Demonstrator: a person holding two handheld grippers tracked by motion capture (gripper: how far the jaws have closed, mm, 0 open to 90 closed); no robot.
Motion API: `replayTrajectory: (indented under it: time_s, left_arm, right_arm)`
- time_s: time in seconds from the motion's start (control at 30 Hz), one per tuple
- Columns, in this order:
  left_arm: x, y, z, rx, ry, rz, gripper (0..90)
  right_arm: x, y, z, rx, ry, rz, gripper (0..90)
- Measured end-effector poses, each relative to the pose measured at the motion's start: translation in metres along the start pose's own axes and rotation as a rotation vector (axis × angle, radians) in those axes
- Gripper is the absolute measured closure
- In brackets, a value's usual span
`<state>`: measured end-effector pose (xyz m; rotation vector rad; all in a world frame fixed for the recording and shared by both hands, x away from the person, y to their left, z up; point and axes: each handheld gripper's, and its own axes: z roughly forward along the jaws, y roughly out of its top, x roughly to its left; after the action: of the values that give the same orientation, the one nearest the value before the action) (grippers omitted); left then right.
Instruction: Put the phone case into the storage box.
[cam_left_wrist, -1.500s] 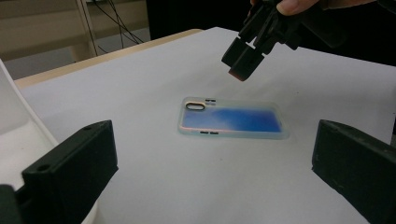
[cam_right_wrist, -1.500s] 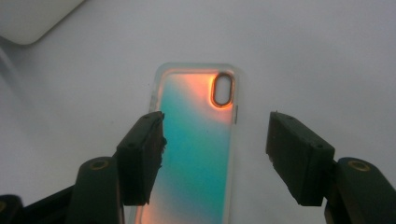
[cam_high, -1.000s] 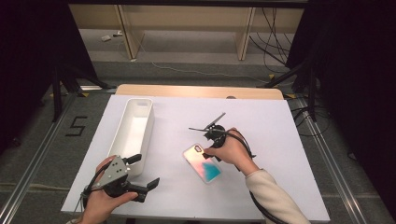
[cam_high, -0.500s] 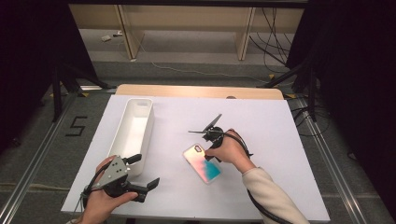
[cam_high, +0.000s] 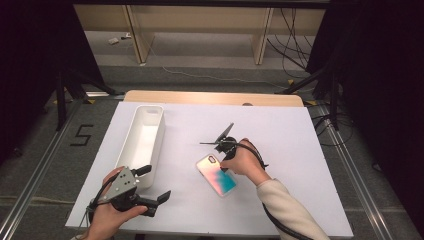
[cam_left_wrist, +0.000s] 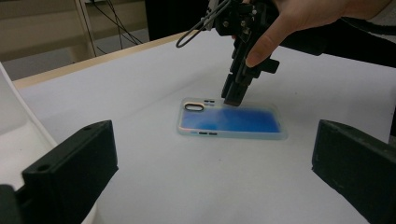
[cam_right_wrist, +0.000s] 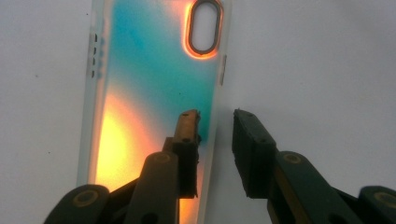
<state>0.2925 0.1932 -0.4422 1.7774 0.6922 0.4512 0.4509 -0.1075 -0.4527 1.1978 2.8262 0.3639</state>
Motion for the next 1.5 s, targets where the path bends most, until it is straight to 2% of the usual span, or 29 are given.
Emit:
replayTrajectory:
  time_s: [0.07, 0.13, 0.27, 0.3, 0.5, 0.7, 0.8, 0.87, 0.93, 0.97, 1.03, 1.17, 1.2, 1.27, 1.37, 1.43, 1.5]
  left_arm:
    - [0.0, 0.0001, -0.0001, -0.001, 0.0, 0.0, 0.0]
    - [-0.001, -0.0002, -0.0001, -0.001, 0.002, -0.017, 0.0]
    - [-0.0003, 0.0, -0.0001, -0.001, 0.0, -0.005, 0.0]
    - [-0.0011, -0.0002, 0.0, -0.001, 0.003, -0.019, 0.0]
    - [0.0, 0.0001, -0.0002, -0.001, 0.0, 0.0, 0.0]
    - [0.0002, 0.0001, -0.0002, -0.001, 0.0, 0.0, 0.0]
    - [0.0002, 0.0001, -0.0003, -0.001, 0.0, 0.0, 0.0]
    - [-0.0001, -0.0001, -0.0003, -0.001, 0.003, -0.006, 0.0]
    - [0.0003, 0.0001, -0.0003, -0.001, -0.001, 0.0, 0.0]
    - [0.0002, 0.0001, -0.0003, -0.001, 0.0, 0.0, 0.0]
    - [-0.0005, -0.0001, -0.0004, -0.002, 0.004, -0.012, 0.0]
    - [0.0001, 0.0001, -0.0002, -0.001, 0.0, 0.001, 0.0]
    - [-0.001, -0.0003, -0.0001, -0.001, 0.003, -0.018, 0.0]
    - [0.0002, 0.0001, -0.0003, -0.001, -0.001, 0.001, 0.0]
    - [-0.0003, 0.0, -0.0004, -0.002, 0.004, -0.007, 0.0]
    - [0.0001, 0.0001, -0.0002, -0.002, -0.001, 0.001, 0.0]
    - [-0.0009, -0.0003, -0.0001, -0.002, 0.002, -0.018, 0.0]
  right_arm:
    - [0.0009, 0.0005, -0.0002, 0.01, 0.002, 0.015, 73.6]
    - [0.0005, 0.0006, 0.0006, 0.014, 0.002, 0.012, 74.3]
    - [0.0012, 0.0003, 0.0024, 0.013, -0.001, 0.02, 76.2]
    - [0.0014, 0.0003, 0.0025, 0.012, -0.003, 0.021, 76.5]
    - [0.0022, 0.0018, 0.0026, 0.03, -0.005, 0.011, 79.3]
    - [0.0034, 0.0039, 0.0036, 0.03, -0.015, 0.002, 81.6]
    - [0.0043, 0.0054, 0.0028, 0.042, -0.01, 0.016, 82.2]
    - [0.0033, 0.0056, 0.0033, 0.035, -0.014, 0.0, 82.6]
    - [0.0059, 0.0064, 0.0031, 0.043, -0.015, 0.033, 83.2]
    - [0.0045, 0.006, 0.0038, 0.037, -0.017, 0.011, 83.5]
    - [0.0051, 0.0065, 0.0036, 0.044, -0.008, 0.022, 84.1]
    - [0.0056, 0.0077, 0.0031, 0.055, -0.01, 0.027, 85.2]
    - [0.0069, 0.0084, 0.0025, 0.063, -0.009, 0.046, 85.4]
    - [0.0053, 0.0078, 0.0035, 0.051, -0.015, 0.024, 85.7]
    - [0.0055, 0.008, 0.0035, 0.052, -0.019, 0.029, 86.2]
    - [0.006, 0.0081, 0.0035, 0.053, -0.023, 0.035, 86.6]
    - [0.0069, 0.0082, 0.0033, 0.055, -0.025, 0.044, 87.0]
